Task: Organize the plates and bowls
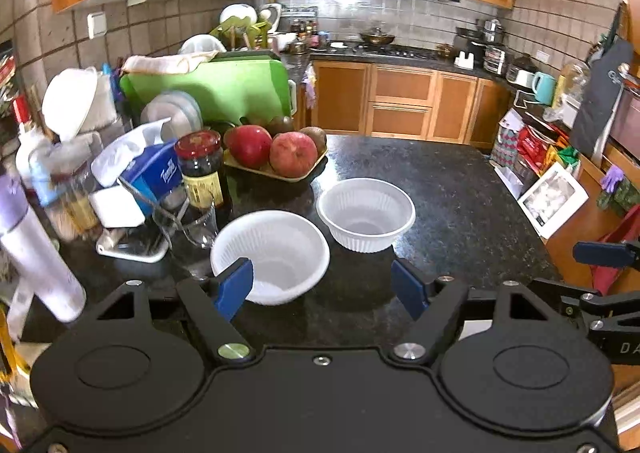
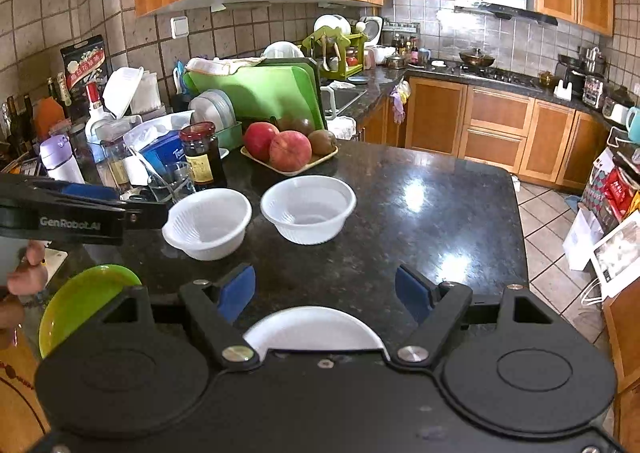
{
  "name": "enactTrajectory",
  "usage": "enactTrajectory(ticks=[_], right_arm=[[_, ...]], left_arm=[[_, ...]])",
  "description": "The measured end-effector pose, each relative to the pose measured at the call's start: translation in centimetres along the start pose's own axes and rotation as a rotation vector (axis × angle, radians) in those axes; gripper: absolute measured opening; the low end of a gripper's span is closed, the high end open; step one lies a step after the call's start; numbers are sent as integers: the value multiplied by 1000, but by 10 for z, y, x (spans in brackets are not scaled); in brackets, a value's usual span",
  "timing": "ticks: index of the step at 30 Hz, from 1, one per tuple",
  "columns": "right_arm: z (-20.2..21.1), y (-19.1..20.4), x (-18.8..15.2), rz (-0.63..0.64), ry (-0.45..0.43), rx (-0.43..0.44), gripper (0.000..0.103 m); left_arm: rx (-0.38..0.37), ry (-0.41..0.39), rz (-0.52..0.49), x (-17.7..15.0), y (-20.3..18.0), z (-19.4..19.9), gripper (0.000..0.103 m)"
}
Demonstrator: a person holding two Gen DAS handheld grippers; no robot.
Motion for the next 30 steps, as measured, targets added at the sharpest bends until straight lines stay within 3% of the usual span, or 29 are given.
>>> enactTrajectory(ticks=[10, 17, 21, 30], right_arm=[[-4, 48, 9, 16, 21, -30, 81], [-31, 67, 1, 39, 157, -64, 81], [-54, 60, 0, -56, 276, -84, 81], [-87, 23, 15, -178, 351, -219, 81]], left_arm=[[-81, 23, -15, 7, 27, -5, 77], [-114, 44, -64, 10, 40, -13, 77], [-132, 83, -66, 19, 51, -26, 77], [-126, 96, -89, 45, 66, -50, 76]])
Point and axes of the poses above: each gripper's, at about its wrist camera, not at the fingertips, and z roughly against the way its jaws point, y to its left, x to its top, the point moved 4 cm from there along -z, roughly the way its jaws point, and after that the axes turned 9 degrees about -y, right-handed, at the moved point
